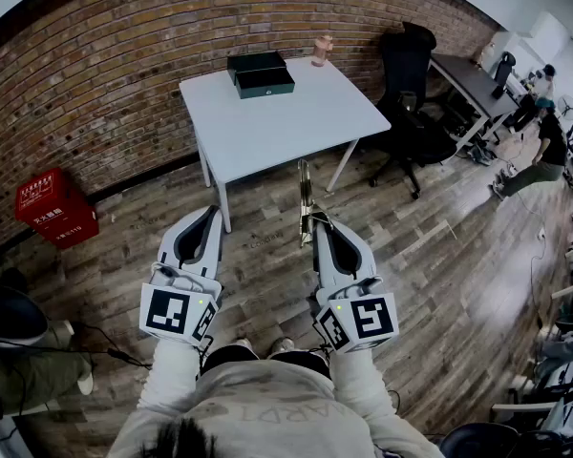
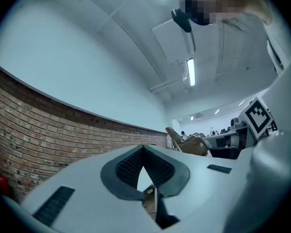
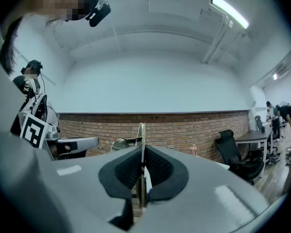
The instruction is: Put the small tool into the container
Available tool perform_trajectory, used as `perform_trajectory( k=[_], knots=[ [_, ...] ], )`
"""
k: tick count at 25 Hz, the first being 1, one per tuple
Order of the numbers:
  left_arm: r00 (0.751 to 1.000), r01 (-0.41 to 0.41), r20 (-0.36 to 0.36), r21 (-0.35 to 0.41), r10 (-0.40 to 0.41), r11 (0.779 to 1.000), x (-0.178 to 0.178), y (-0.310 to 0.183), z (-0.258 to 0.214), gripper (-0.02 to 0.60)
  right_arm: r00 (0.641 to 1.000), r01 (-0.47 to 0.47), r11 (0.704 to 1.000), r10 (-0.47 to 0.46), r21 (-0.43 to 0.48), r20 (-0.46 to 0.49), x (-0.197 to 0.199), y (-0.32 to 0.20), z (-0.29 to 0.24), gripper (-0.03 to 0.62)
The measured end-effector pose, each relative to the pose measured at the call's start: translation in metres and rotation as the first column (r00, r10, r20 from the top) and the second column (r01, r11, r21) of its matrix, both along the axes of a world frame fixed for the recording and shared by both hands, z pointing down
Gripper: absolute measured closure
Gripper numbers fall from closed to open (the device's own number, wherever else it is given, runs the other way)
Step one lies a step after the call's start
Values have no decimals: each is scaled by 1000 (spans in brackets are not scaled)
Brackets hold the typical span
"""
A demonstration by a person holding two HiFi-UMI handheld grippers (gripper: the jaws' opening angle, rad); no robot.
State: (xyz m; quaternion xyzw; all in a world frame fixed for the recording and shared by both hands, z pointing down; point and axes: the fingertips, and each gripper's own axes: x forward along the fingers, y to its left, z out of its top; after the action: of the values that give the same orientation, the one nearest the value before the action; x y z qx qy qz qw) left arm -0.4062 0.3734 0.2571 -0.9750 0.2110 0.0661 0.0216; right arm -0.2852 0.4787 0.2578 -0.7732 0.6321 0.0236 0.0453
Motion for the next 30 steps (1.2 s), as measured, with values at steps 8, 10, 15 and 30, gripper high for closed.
perform_trajectory(
  k=[8, 10, 15, 30],
  knots=[
    [1000, -12, -4, 1, 12, 1000, -4, -15, -1, 575, 1000, -6, 1000, 6, 7, -2, -6, -16, -2, 582],
    [1000, -17, -4, 0, 17, 1000, -6, -18, 0, 575, 1000, -11, 1000, 11, 7, -2, -8, -19, -1, 582],
    [1000, -30, 0, 0, 30, 1000, -13, -30, 3, 575, 1000, -24, 1000, 24, 11, 16, -16, -28, 2, 582],
    [999, -43, 16, -8, 43, 999, 16, -72, 17, 575, 997, -63, 998, 63, 10, 45, 22, -62, 19, 582]
  ],
)
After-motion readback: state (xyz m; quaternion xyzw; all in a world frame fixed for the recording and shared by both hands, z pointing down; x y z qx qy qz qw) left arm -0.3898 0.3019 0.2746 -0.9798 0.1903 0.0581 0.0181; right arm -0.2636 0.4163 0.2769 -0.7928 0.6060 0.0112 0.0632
